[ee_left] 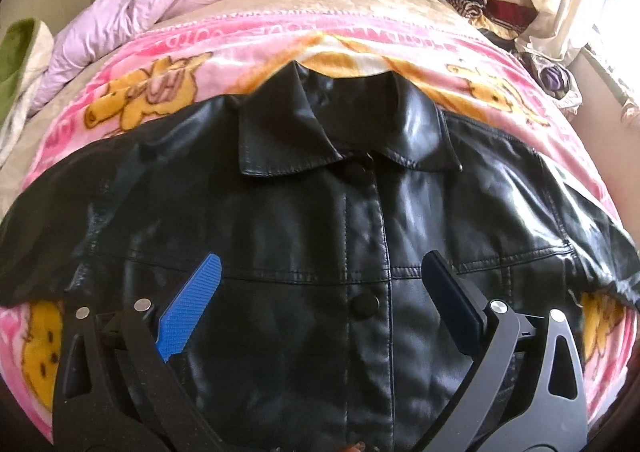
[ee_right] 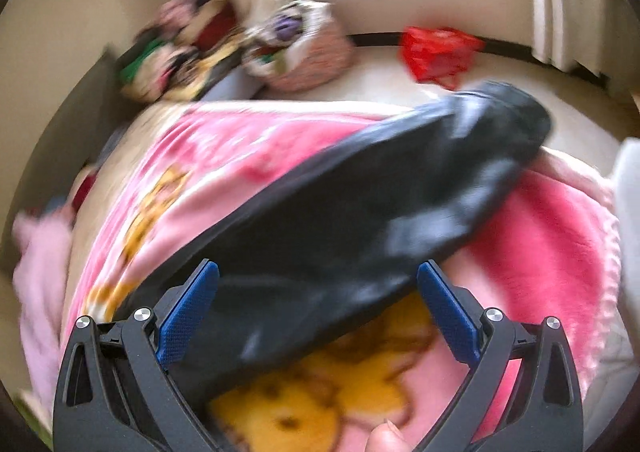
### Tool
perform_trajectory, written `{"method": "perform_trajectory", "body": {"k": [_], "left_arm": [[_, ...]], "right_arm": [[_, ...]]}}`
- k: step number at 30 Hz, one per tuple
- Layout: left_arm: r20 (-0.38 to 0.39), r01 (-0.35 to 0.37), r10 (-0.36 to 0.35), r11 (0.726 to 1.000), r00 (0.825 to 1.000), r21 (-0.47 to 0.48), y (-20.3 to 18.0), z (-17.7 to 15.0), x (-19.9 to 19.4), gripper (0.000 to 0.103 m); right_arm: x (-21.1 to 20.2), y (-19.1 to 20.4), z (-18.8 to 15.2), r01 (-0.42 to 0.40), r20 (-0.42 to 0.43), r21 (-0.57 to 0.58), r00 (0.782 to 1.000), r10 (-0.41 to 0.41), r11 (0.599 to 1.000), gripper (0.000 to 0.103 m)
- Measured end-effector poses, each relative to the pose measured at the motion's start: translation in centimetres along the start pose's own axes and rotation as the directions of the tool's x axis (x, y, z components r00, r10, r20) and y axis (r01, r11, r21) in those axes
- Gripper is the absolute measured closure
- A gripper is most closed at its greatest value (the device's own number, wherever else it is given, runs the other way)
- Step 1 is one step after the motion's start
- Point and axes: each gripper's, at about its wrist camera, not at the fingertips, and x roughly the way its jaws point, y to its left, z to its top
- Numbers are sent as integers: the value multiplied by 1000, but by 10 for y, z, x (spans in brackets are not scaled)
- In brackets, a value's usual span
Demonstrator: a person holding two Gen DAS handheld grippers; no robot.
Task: Fold large clothes
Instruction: 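Grasp the jacket sleeve cuff with the right gripper and lift it, then fold the held sleeve across the jacket front with the right gripper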
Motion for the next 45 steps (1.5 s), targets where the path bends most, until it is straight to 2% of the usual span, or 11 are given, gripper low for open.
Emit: {"method": "perform_trajectory", "body": {"k": [9,15,16,17,19,21,24,27,32,40,45], "left_arm": [[-48,23,-25,999,999,-33,-1,-4,31,9],[-71,26,-29,998,997,-53,3,-1,33,9],[-65,20,-23,998,998,-51,4,1,30,9],[-60,17,-20,999,998,-52,6,3,28,9],[-52,18,-21,998,998,-58,11,8,22,9],[-43,22,-25,997,999,-68,17,13,14,9],[-22,30,-32,997,999,-77,25,22,0,9],[-13,44,-45,995,999,-95,33,30,-11,9],[14,41,-39,990,999,-135,53,43,-30,9],[59,69,-59,977,997,-201,99,58,-56,9],[108,214,-191,937,976,-277,130,57,-70,9]], "right_arm": [[42,-74,33,85,-61,266,996,-71,960,4],[56,-101,48,-56,-10,428,998,66,902,6],[55,-100,51,-78,10,436,997,82,896,17],[54,-98,53,-88,23,438,996,86,895,48],[53,-94,61,-117,51,435,993,105,893,78],[51,-86,70,-175,84,400,984,154,900,89],[30,-62,80,-247,134,313,967,215,917,93],[5,-29,87,-346,163,215,935,315,913,93],[-33,44,89,-517,124,32,851,510,855,94],[-77,168,34,-719,-90,-245,685,723,650,95],[-93,227,-21,-780,-220,-333,611,760,530,96]]}}
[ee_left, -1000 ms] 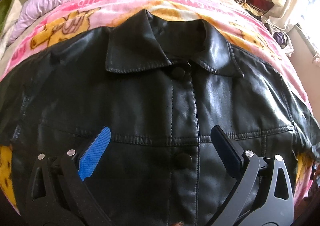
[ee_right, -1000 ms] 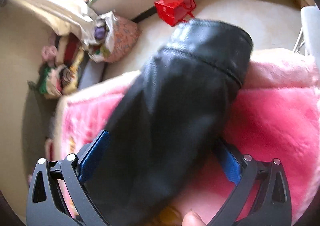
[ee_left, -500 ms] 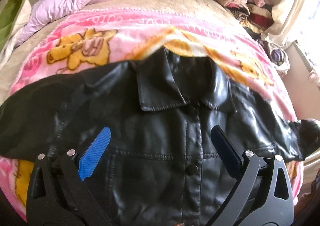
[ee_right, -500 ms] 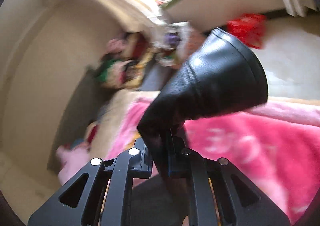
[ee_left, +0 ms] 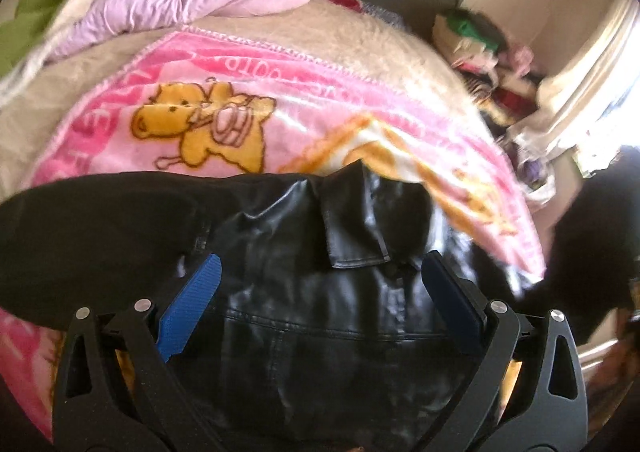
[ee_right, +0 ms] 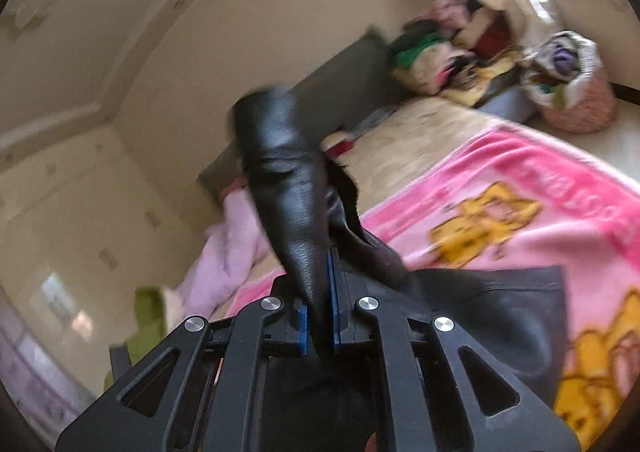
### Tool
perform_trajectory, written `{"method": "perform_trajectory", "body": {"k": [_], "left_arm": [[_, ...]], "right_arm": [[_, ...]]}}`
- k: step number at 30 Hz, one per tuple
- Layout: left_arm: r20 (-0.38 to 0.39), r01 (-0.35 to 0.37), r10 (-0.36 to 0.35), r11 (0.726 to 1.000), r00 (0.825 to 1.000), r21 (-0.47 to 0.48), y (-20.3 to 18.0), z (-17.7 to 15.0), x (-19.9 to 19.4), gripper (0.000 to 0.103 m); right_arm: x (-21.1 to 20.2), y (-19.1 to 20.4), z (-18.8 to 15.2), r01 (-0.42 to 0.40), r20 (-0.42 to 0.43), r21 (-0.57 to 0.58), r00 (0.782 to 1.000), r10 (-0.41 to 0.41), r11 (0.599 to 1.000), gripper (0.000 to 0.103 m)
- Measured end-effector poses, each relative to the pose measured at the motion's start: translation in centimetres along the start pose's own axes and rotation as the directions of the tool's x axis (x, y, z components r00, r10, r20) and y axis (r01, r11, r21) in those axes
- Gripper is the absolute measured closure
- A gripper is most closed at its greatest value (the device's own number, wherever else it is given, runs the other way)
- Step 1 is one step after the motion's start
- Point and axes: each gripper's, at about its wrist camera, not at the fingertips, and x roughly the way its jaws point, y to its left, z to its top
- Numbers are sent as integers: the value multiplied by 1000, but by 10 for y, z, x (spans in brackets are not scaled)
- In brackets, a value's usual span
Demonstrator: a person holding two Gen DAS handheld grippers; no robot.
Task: Fold large clothes
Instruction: 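Fold the held sleeve across the jacket front with the right gripper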
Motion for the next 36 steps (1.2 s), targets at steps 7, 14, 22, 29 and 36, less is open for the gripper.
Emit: {"method": "perform_trajectory", "body": {"k": [7,14,22,29,36], "left_arm": [[28,204,-203,976,979,-79,22,4,-17,9],[77,444,-439,867,895,-225,54,4,-23,9],[111,443,-432,834,895,-328,106,-6,-20,9],[18,439,-471,808,882,-392,120,-26,16,9],[-91,341,-394,871,914,-354,109,-46,42,9]], "right_arm": [[41,63,-68,-107,-129,-104,987,93,989,96],[80,109,-142,-190,-257,-233,958,128,954,96],[125,128,-213,-196,-412,-336,910,43,921,94],[137,120,-246,-192,-496,-390,868,-29,901,79],[117,111,-265,-223,-598,-395,799,-65,891,10]]}}
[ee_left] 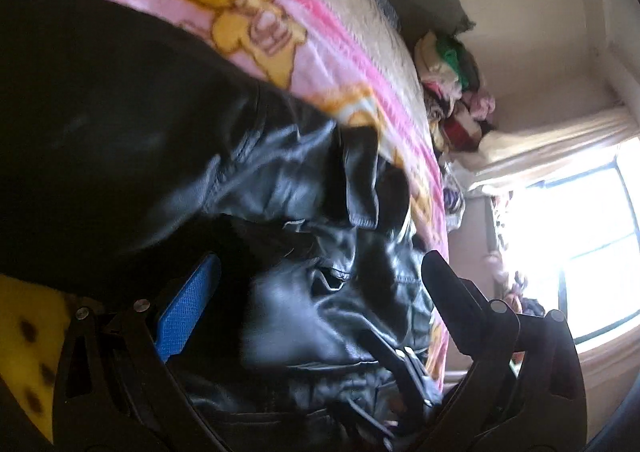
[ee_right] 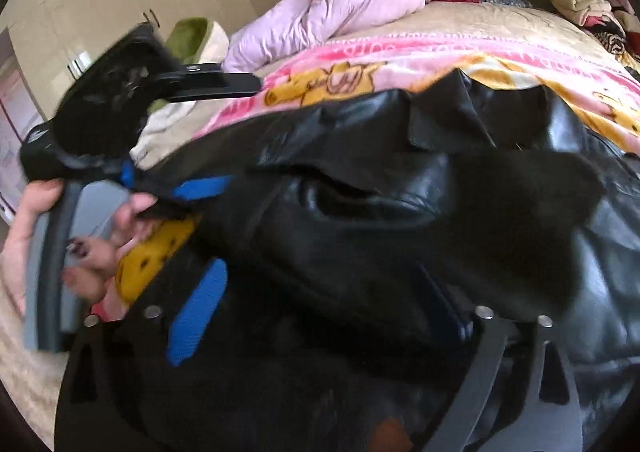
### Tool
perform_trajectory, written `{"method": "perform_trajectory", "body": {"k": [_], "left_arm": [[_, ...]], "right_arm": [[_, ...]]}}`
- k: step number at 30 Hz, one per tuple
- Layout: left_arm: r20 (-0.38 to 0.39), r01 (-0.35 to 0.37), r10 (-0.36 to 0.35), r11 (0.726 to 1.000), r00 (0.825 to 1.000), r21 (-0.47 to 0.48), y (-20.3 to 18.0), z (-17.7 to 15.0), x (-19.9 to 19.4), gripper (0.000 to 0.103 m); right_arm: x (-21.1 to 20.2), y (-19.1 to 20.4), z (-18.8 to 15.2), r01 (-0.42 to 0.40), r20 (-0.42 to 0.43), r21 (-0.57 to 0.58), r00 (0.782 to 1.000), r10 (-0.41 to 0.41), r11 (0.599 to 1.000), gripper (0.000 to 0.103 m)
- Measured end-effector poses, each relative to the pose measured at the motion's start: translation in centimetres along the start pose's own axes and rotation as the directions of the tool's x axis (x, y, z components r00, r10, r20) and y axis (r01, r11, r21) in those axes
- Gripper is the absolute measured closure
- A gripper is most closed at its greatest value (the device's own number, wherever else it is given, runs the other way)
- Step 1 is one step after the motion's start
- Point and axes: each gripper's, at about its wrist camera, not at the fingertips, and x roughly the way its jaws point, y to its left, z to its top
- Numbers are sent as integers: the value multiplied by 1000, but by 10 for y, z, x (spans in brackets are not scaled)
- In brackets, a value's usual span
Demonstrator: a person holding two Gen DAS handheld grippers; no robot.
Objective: Fold large clothes
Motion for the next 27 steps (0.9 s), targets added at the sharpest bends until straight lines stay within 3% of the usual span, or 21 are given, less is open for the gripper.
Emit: {"method": "perform_trajectory", "body": {"k": [3,7,8,9,11,12,15,17,19,21,27], "left_arm": [[-23,-14,14,1000,1000,7,3,-9,11,9],[-2,-127,127,990,992,60,-1,-16,23,15],[7,-144,144,986,990,78,-3,-16,24,38],[14,-173,172,978,985,115,-8,-18,26,80],[40,-213,209,963,977,165,-15,-20,27,97],[57,-202,195,960,979,196,-20,-22,24,99],[125,-162,131,943,984,290,-44,-27,6,101],[176,-142,82,920,981,365,-66,-31,-8,102],[233,-153,47,875,971,460,-89,-37,-22,102],[245,-162,43,855,969,492,-96,-37,-22,102],[225,-223,129,856,966,467,-56,-24,2,101]], "right_arm": [[-23,-6,-15,-16,10,17,1000,16,1000,9],[-59,-31,-30,-6,52,103,999,1,995,9],[-66,-39,-32,5,60,129,998,-13,992,9],[-74,-48,-35,8,70,159,997,-19,987,9],[-86,-64,-39,16,78,210,996,-33,978,15],[-93,-72,-41,21,80,239,996,-41,971,20],[-115,-103,-44,38,103,331,992,-76,943,54],[-127,-121,-39,69,131,362,984,-124,930,69],[-135,-139,-30,137,154,400,964,-214,906,75],[-134,-160,-17,160,169,441,952,-257,883,80],[-92,-218,14,314,68,461,920,-385,830,82]]}}
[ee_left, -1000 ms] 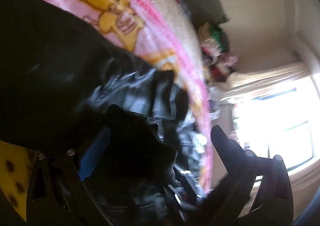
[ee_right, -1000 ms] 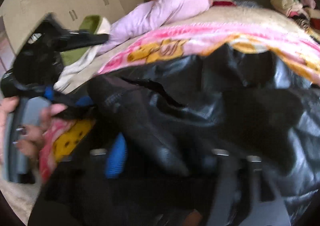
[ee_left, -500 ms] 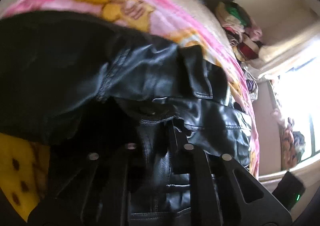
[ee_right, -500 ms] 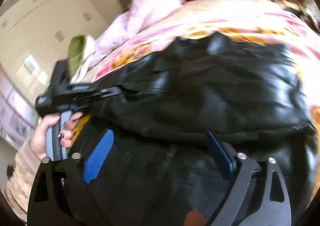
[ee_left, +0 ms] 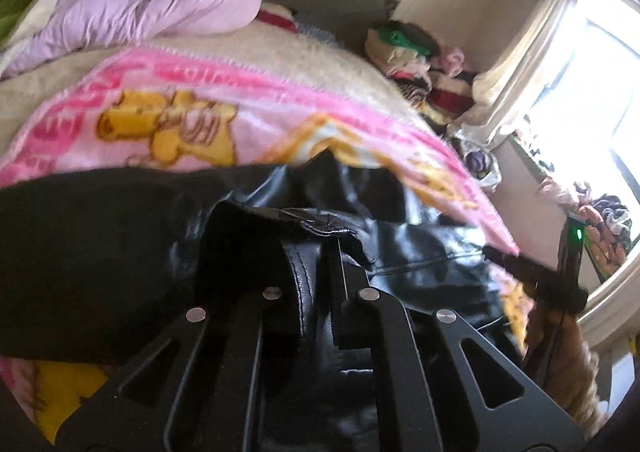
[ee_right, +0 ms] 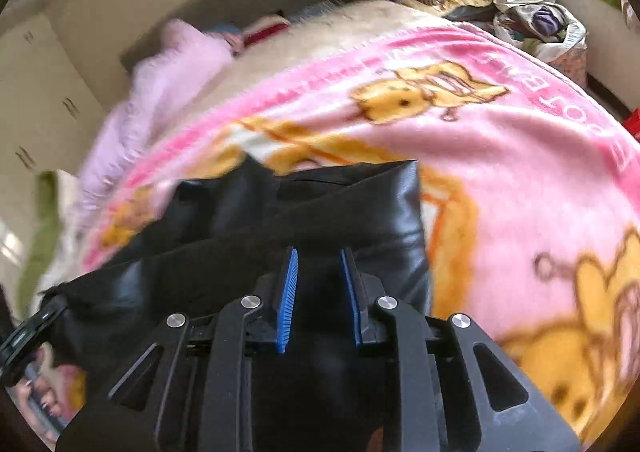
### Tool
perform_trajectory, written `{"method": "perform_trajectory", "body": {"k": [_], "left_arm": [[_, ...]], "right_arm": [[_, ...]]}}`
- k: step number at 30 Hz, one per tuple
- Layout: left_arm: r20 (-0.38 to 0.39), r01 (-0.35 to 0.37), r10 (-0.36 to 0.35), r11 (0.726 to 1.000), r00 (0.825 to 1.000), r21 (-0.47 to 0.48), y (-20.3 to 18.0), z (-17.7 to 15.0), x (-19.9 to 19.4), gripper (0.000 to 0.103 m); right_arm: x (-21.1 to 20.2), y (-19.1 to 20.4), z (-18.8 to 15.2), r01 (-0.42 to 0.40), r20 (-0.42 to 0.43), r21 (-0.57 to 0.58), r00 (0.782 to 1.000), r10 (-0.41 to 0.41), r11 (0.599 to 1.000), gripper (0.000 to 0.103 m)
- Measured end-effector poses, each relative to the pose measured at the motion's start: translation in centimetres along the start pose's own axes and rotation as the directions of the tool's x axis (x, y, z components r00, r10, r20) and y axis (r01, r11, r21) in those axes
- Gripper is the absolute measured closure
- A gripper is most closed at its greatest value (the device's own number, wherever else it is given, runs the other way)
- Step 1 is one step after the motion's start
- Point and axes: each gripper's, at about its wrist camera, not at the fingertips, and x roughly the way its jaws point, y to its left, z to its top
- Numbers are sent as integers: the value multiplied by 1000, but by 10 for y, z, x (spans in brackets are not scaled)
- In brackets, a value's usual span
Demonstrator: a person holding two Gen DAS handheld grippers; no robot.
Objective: Fold large clothes
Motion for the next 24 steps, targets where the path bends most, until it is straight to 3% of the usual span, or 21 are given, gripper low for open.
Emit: {"method": "perform_trajectory", "body": {"k": [2,4,5,9,13,14,15,16,17,18,19,21,24], "left_arm": [[-32,-12,11,999,999,-30,15,-7,10,101],[-51,-15,13,999,999,-52,23,-13,15,101],[-73,-31,27,997,997,-65,30,-18,21,101],[-120,-49,35,992,992,-113,46,-33,39,100],[-134,-40,22,991,991,-131,49,-32,38,98],[-132,-37,20,991,991,-128,46,-29,32,94],[-128,-39,24,992,991,-117,42,-27,25,81],[-119,-43,31,994,992,-100,38,-24,17,73],[-103,-50,42,996,994,-78,33,-21,9,64],[-90,-73,68,996,994,-52,27,-18,0,63],[-78,-104,101,994,992,-34,22,-16,-8,62],[-47,-128,128,992,991,-12,11,-13,-24,50],[-61,-110,112,994,992,29,-6,-18,-28,48]], "right_arm": [[19,-12,1,36,-51,-6,998,-36,999,87],[29,-21,-5,63,-76,-13,995,-64,998,101],[32,-26,-7,63,-76,-7,995,-63,998,103],[40,-43,-8,-4,-68,65,998,9,998,103],[32,-36,-6,-2,-78,37,997,5,999,103],[21,-32,-5,-5,-68,22,998,7,1000,96],[9,-26,-4,-13,-49,5,999,13,1000,88],[-9,-18,-6,-31,-16,-31,999,30,999,69],[-20,-11,-8,-38,2,-59,999,38,998,60],[-31,-4,-12,-38,14,-87,999,40,995,54],[-41,5,-17,-44,20,-121,999,47,992,54],[-52,19,-28,-67,15,-168,997,71,983,54],[-54,35,-47,-50,-28,-220,999,45,974,53]]}}
